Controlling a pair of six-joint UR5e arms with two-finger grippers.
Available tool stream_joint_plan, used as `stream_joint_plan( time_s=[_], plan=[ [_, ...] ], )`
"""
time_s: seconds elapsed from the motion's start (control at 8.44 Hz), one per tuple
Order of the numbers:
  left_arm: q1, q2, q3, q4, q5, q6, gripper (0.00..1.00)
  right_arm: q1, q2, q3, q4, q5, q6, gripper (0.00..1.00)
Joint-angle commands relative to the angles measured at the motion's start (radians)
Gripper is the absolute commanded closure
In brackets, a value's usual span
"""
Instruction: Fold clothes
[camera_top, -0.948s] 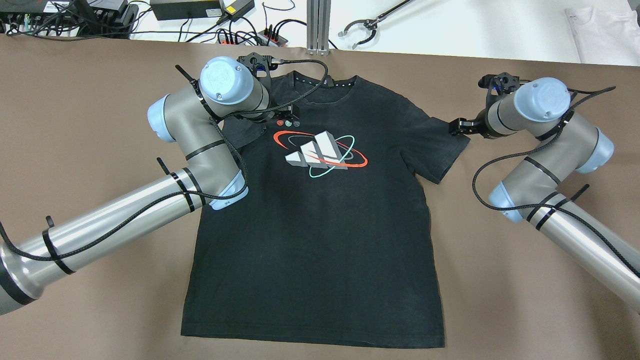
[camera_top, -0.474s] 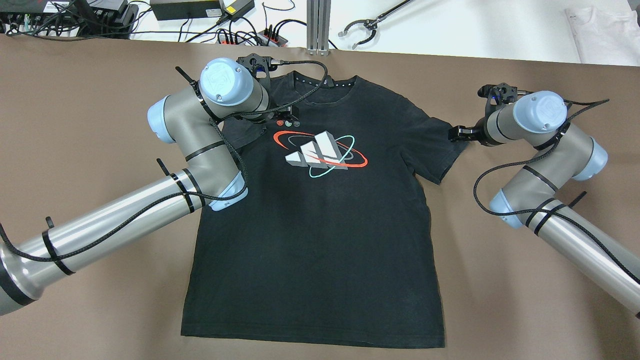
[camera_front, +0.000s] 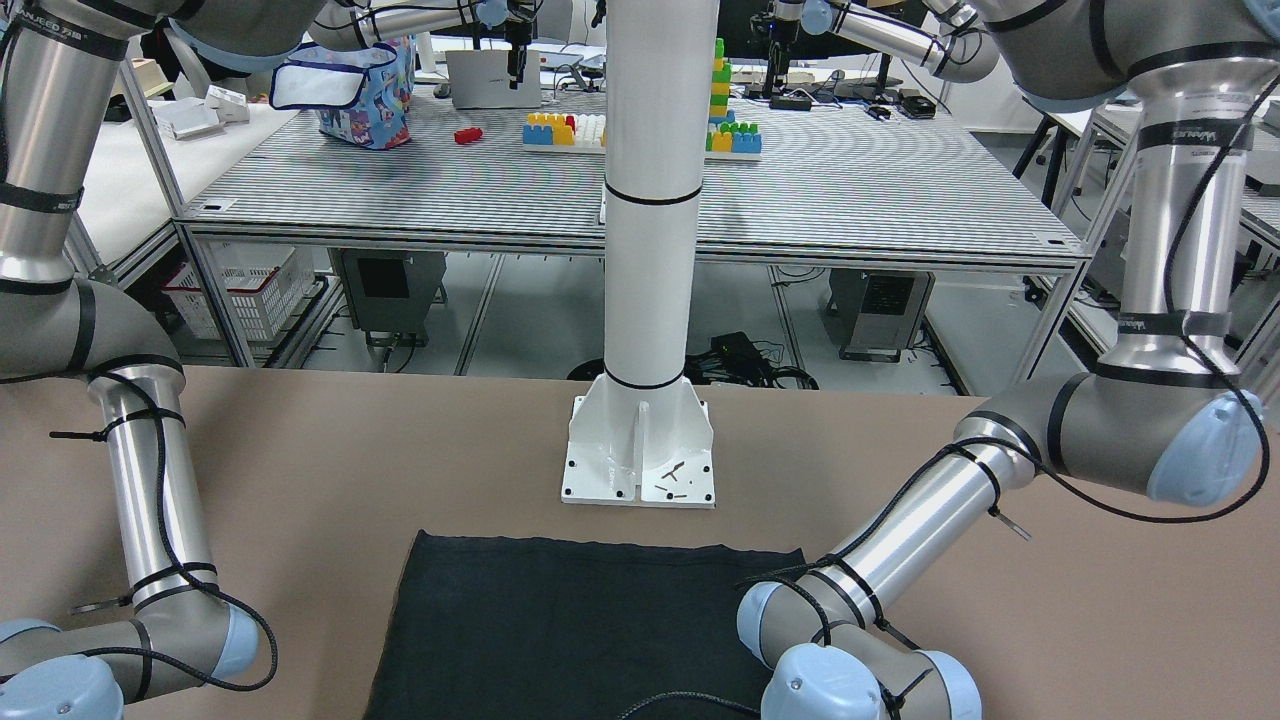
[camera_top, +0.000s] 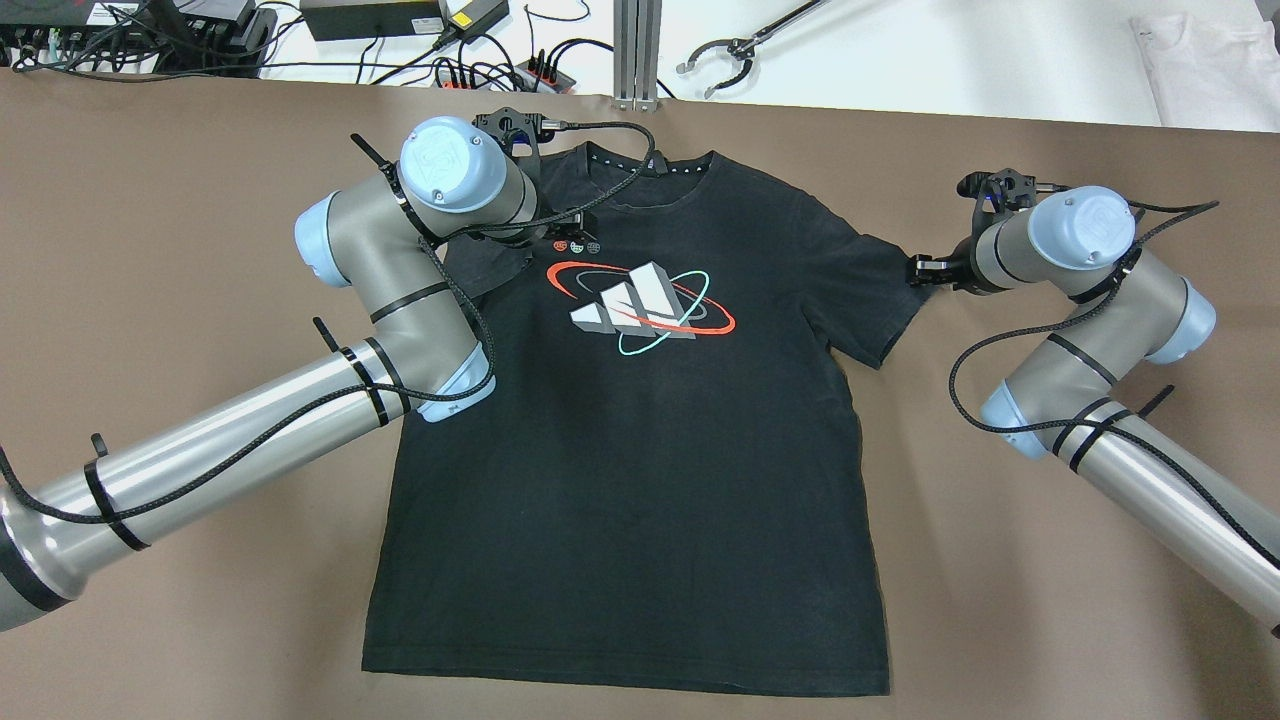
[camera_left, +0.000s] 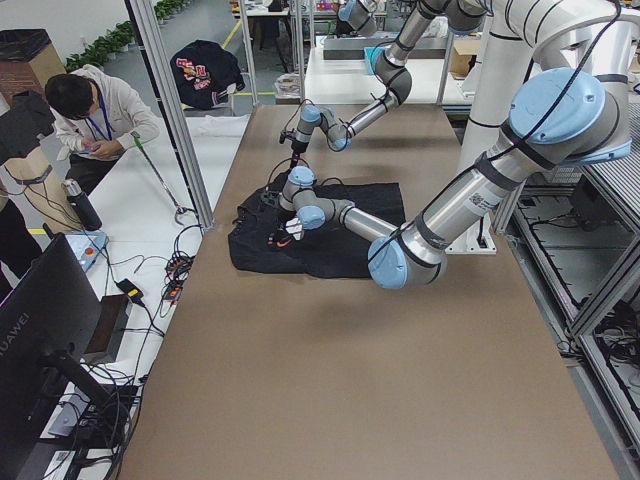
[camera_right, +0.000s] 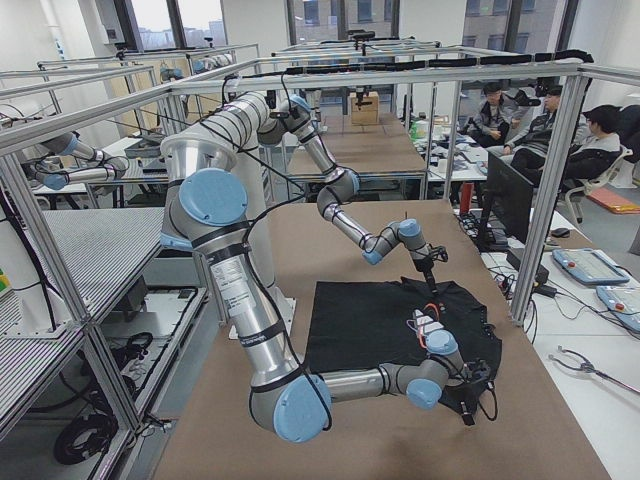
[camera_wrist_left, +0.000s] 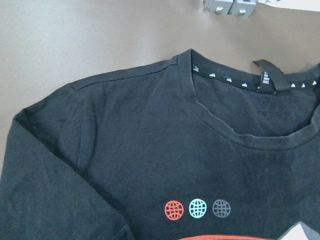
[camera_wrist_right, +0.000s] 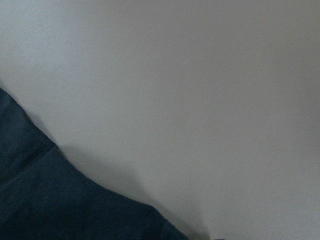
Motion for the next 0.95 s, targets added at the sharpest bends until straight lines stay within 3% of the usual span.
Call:
stream_joint_plan(
  time_s=[0.0, 0.24, 0.83],
  plan=[
    [0.0, 0.0, 0.002, 0.0, 0.0, 0.003, 0.0, 0.0, 0.0, 0.004, 0.001, -0.005, 0.001, 0.66],
    [0.0, 0.0, 0.002, 0.0, 0.0, 0.003, 0.0, 0.0, 0.0, 0.01, 0.002, -0.006, 0.003, 1.0],
    [-0.003, 0.006, 0.002, -0.003, -0.012, 0.02, 0.0, 0.0, 0.006, 0.108, -0.047, -0.01, 0.051, 1.0]
  ],
)
